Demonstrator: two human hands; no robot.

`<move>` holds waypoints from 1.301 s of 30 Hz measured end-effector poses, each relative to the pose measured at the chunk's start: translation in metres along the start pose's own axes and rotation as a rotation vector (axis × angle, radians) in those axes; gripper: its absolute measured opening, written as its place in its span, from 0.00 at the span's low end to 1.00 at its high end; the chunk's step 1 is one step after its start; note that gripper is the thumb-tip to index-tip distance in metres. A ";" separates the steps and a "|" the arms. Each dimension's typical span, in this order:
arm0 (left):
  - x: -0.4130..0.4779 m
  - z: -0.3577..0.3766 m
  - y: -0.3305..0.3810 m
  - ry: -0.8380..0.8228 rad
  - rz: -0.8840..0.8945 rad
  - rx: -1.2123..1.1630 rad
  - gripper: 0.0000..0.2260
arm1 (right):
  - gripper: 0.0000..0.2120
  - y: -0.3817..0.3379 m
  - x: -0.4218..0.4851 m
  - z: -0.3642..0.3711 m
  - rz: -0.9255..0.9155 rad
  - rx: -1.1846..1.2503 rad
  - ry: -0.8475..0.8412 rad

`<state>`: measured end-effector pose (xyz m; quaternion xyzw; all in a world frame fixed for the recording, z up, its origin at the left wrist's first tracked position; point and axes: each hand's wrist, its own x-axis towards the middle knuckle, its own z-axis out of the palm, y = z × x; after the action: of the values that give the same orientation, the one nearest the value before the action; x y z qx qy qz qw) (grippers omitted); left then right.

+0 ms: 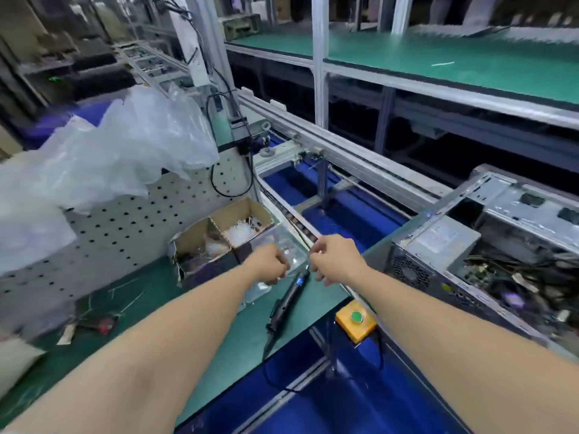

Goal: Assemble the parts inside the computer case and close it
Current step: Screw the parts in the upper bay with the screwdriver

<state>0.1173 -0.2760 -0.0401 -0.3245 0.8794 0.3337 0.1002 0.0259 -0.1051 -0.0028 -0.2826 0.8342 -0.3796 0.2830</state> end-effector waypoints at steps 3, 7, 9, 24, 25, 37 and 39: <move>0.008 0.035 -0.048 -0.002 -0.063 0.103 0.02 | 0.08 0.019 0.013 0.042 0.096 -0.005 -0.022; 0.028 0.081 -0.084 -0.026 -0.067 0.120 0.17 | 0.07 0.040 0.022 0.086 0.244 0.006 -0.020; 0.038 0.102 -0.092 -0.056 -0.031 0.193 0.23 | 0.08 0.050 0.024 0.100 0.279 -0.037 -0.001; 0.029 0.033 -0.029 -0.209 0.346 -0.591 0.18 | 0.45 0.024 -0.001 0.052 -0.154 -0.630 0.205; 0.023 0.025 -0.012 -0.247 0.423 -0.662 0.19 | 0.42 0.016 -0.003 0.043 -0.151 -0.674 0.241; -0.063 0.032 0.255 -0.546 0.720 -1.043 0.05 | 0.23 0.025 -0.127 -0.137 -0.038 -0.670 1.037; -0.081 0.052 0.287 -0.612 0.728 -1.056 0.07 | 0.24 0.042 -0.158 -0.160 -0.004 -0.648 1.095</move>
<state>-0.0055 -0.0388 0.1022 0.0930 0.5850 0.8039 0.0541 0.0126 0.1026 0.0925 -0.1205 0.9301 -0.1977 -0.2851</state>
